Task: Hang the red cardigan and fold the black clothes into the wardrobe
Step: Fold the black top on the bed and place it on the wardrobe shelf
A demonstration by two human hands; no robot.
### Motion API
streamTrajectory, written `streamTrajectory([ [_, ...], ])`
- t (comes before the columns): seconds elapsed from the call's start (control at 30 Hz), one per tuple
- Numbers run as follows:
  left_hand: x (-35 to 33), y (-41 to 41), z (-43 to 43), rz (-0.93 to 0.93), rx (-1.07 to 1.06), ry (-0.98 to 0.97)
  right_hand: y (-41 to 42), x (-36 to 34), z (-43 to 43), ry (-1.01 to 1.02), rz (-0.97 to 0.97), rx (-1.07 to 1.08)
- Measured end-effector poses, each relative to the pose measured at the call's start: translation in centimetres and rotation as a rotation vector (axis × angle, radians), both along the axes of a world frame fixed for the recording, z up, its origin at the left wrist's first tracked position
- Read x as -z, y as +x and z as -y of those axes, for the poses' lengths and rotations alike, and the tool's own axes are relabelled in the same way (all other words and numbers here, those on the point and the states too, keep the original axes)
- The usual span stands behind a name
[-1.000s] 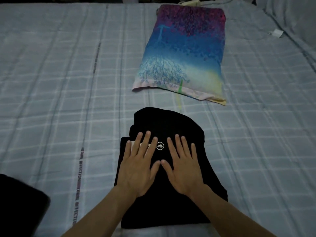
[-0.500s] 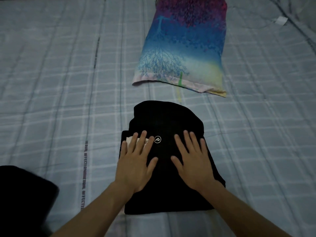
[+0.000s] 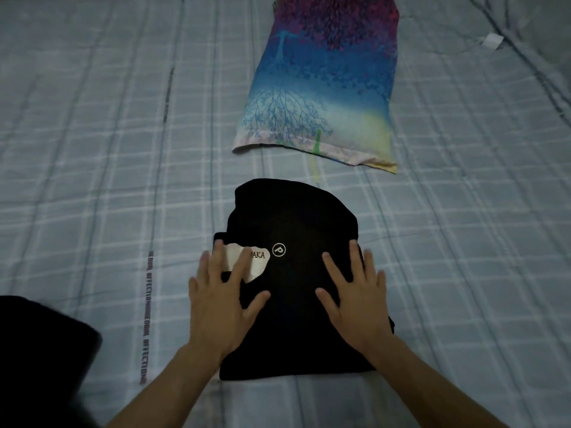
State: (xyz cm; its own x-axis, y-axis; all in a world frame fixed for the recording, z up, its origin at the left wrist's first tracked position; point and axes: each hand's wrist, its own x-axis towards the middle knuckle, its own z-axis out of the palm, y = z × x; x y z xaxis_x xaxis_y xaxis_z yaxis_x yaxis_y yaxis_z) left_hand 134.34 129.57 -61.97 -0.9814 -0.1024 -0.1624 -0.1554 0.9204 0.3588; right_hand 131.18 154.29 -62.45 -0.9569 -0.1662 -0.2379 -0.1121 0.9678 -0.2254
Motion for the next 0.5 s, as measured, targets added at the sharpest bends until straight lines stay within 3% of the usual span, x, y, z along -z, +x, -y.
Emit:
streamTrajectory([
  [0.1,-0.5,-0.1,0.8,0.148,-0.136,0.093,0.2,-0.3,-0.9,-0.088,0.117,0.018],
  [0.27,0.3,0.7,-0.1,0.253,-0.105,0.255,0.2,-0.2,-1.1,-0.196,0.245,-0.039],
  [0.5,1.0,1.6,-1.6,-0.017,-0.059,0.205,0.6,0.2,-0.4,-0.205,0.209,0.004],
])
